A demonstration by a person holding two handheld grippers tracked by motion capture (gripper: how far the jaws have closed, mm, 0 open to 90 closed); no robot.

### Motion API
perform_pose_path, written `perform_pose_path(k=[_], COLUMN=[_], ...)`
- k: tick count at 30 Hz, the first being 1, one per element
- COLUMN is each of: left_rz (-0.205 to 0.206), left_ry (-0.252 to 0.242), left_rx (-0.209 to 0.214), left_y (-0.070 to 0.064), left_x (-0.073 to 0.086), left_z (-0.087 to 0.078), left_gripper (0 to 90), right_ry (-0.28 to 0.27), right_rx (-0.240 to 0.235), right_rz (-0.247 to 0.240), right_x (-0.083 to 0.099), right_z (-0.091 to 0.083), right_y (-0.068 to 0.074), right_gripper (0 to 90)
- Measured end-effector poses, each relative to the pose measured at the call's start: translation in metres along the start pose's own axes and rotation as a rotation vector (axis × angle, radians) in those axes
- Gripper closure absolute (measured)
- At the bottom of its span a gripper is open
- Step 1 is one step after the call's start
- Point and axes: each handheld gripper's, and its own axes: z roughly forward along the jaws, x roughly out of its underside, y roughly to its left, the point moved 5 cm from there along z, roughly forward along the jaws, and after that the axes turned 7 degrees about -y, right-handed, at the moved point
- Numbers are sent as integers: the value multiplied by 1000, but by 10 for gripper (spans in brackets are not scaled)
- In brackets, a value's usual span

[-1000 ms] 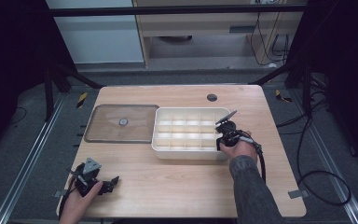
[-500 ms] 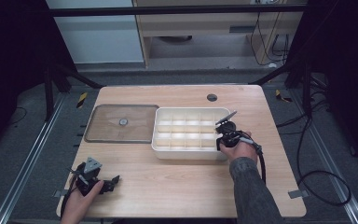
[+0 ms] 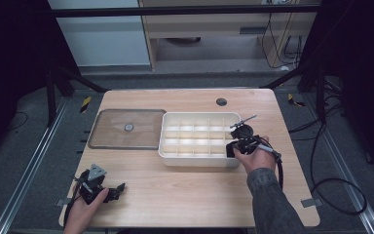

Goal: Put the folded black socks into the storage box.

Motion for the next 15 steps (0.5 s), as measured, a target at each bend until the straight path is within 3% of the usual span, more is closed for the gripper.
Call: perform_pose_path(k=[7,15], left_rz=[-1,2], left_ry=[0,0], left_rx=[-3,0], left_y=[0,-2], left_x=[0,1], left_z=[0,-1], left_gripper=[0,0], right_ry=[-143,-273], right_rx=[-31,-66], right_rz=[31,27], right_x=[-13,-13], right_z=[-26,-54], right_y=[0,25], right_gripper=[900,900])
